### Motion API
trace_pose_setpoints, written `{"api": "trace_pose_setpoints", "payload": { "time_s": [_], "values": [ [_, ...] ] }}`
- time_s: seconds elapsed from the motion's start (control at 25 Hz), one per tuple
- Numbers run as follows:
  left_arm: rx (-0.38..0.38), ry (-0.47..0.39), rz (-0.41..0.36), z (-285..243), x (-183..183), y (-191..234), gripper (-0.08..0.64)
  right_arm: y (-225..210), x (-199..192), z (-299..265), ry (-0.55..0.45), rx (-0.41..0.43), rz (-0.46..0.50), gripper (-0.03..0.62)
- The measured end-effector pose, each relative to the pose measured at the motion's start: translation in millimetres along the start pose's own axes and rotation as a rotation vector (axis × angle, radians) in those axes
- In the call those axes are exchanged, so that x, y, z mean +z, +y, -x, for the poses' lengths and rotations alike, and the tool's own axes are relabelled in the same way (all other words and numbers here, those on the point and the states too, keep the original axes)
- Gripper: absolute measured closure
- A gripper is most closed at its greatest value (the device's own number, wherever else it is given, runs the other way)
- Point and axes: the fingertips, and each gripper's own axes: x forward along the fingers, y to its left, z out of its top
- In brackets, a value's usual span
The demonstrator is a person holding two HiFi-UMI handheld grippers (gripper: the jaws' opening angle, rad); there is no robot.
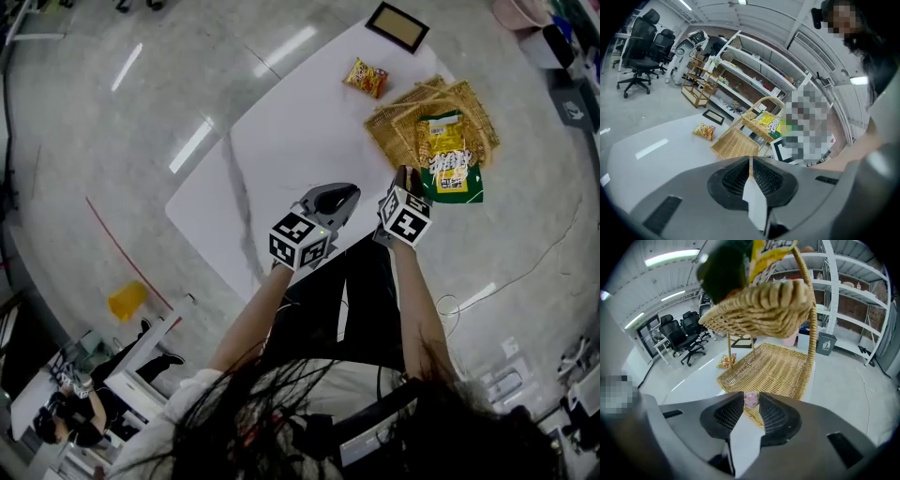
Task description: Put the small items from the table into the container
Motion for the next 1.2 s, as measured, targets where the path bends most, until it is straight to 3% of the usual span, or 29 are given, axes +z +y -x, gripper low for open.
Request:
{"api": "trace_pose_setpoints", "payload": {
  "time_s": [0.2,0.6,0.88,1.2],
  "values": [
    [0.011,0.01,0.017,-0.3,-3.6,5.1,0.543,4.9,-6.9,-5.5,0.032,0.038,-0.034,0.459],
    [0.038,-0.006,0.018,12.4,-0.1,17.5,0.543,32.3,-23.6,2.8,0.075,0.119,0.03,0.459],
    [0.079,-0.038,0.027,32.6,7.5,36.9,0.543,89.8,-23.6,1.7,0.093,0.234,0.163,0.459],
    [0.141,-0.09,0.046,49.6,29.9,62.5,0.543,150.8,19.4,-10.0,0.074,0.37,0.316,0.46]
  ]
}}
